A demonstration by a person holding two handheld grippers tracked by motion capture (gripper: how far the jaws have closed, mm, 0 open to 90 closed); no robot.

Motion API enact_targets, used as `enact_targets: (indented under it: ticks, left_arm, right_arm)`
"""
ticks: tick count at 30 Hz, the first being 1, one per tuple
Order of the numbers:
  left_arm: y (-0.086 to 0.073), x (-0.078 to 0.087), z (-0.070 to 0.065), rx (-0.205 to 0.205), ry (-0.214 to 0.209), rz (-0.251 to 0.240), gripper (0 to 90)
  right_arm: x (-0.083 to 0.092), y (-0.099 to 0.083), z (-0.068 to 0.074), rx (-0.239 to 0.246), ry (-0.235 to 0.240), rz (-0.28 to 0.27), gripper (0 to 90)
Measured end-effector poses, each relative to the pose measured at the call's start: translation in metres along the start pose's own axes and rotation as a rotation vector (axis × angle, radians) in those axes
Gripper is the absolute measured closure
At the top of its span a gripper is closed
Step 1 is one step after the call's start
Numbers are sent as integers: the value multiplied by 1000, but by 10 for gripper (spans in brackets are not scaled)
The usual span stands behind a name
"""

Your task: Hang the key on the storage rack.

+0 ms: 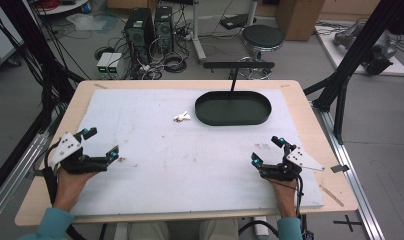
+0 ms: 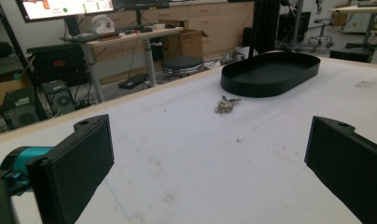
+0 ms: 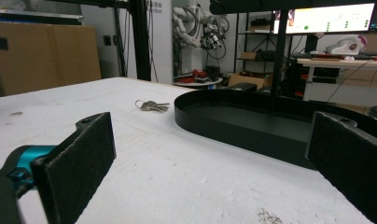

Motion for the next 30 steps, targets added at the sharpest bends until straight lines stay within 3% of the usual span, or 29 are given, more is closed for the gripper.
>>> enact_targets:
  ticks: [3,10,15,21,23,30]
  left_arm:
    - [20,-19,11,-10,-31,26,17]
    - [51,-45,30,-52,-29,75,17]
    - [70,-63,39,-72,-62,102,17]
    - [83,-87,40,-106,-128,162,17]
    - [87,-97,36,-108,-168,175,17]
    - [92,-134,25,-130,-238,247,17]
  right_arm:
    - [0,0,0,0,-1,0,7]
    - [0,0,0,-1,0,0,7]
    - [0,0,0,2,-2,-1,6]
    - [0,0,0,1,-2,0,7]
    - [0,0,0,1,-2,0,7]
    - [0,0,0,1,-2,-1,7]
Point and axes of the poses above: each handheld gripper's, and its own axes: x roughly backward along the jaws, y roughly out of its top, z roughly to its left, the point moved 7 cm from there along -x, roughly forward along the jaws, and after that the axes turned 15 degrees about -x, right-handed, at the moved point
